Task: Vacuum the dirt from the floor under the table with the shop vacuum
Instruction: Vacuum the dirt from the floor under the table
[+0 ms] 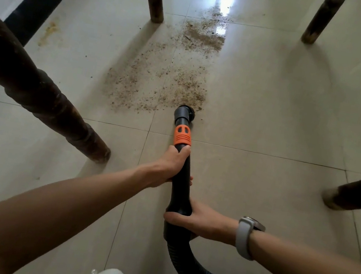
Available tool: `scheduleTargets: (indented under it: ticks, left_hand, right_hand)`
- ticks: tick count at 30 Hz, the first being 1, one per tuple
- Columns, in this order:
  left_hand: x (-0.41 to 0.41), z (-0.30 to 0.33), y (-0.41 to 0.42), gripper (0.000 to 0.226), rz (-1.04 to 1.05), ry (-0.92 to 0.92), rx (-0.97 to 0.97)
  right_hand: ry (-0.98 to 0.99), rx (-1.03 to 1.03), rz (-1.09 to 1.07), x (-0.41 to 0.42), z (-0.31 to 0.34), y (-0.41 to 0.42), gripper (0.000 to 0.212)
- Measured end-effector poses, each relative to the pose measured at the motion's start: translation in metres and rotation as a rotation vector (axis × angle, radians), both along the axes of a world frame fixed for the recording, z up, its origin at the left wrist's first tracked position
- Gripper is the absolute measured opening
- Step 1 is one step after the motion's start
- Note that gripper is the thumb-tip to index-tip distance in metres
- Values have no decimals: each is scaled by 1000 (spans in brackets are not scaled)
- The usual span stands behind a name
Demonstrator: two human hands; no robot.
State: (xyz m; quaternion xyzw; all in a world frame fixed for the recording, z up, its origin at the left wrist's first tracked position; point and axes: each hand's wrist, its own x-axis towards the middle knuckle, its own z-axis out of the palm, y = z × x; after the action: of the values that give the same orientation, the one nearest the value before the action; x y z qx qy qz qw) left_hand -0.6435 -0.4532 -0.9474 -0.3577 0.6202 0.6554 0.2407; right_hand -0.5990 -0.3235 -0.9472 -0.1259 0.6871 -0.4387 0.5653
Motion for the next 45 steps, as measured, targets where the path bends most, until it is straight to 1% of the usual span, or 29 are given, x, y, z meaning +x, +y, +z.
scheduleTargets:
  ticks: [3, 5, 6, 7, 9, 10, 12, 15, 18, 21, 24, 26, 28, 29, 31, 33, 35, 37, 39, 42, 45]
  left_hand:
    - [3, 2, 0, 39, -12, -9, 16]
    - [5, 3, -4, 38, 1, -16, 26]
    - [6, 4, -7, 38, 17, -17, 32]
    - [8, 4, -9, 38, 37, -15, 34]
    - [12, 5, -13, 38, 66, -12, 34]
    - [14, 6, -14, 37, 73, -11, 35]
    - [18, 8, -17, 35, 66, -15, 43]
    - [28, 12, -18, 39, 6, -45, 62]
    - [37, 12, -18, 44, -48, -40, 40]
    - [41, 8, -24, 45, -28, -29, 7]
    - [45, 8, -27, 41, -16, -35, 38]
    - [45, 10, -23, 36, -1, -50, 124]
    - [47, 14, -11, 34, -7, -74, 254]
    - [49, 15, -3, 33, -38, -75, 311]
    - [54, 14, 10, 33, -135, -48, 357]
    - [55, 13, 18, 33, -250, -9, 378]
    - [52, 15, 24, 34, -347, 25, 403]
    - [49, 17, 29, 35, -441, 66, 364]
    - [46, 17, 36, 39, -494, 102, 284]
    - [47, 16, 40, 41, -464, 95, 149]
    - [60, 13, 38, 34, -387, 85, 39]
  right_hand:
    - [-139, 72, 140, -14, 5, 14, 34]
    - [-210, 113, 151, -30, 6, 26, 42]
    - [-217, 128, 85, -41, 5, 30, 41]
    - [-202, 138, -26, -51, 3, 32, 38]
    - [-92, 149, -291, -73, -2, 31, 32]
    - [-26, 148, -386, -83, -4, 26, 32]
    - [65, 133, -489, -99, -5, 6, 32]
    - [89, 114, -539, -111, -6, -37, 34]
    - [17, 113, -529, -111, -8, -74, 33]
    - [-49, 131, -508, -104, -16, -95, 27]
    - [-30, 160, -500, -99, -20, -105, 30]
    - [-57, 152, -578, -104, -19, -103, 28]
    - [-165, 71, -734, -114, -17, -93, 19]
    - [-218, 28, -820, -120, -16, -87, 16]
    - [-228, 9, -944, -128, -19, -70, 23]
    - [-206, 18, -996, -133, -22, -50, 26]
    - [-238, 4, -1030, -136, -26, -28, 22]
    - [-287, -18, -1077, -138, -28, -9, 21]
    - [-316, -47, -1114, -139, -29, 1, 21]
    - [-321, -71, -1123, -135, -28, -7, 22]
    - [-240, -29, -1031, -124, -27, -29, 25]
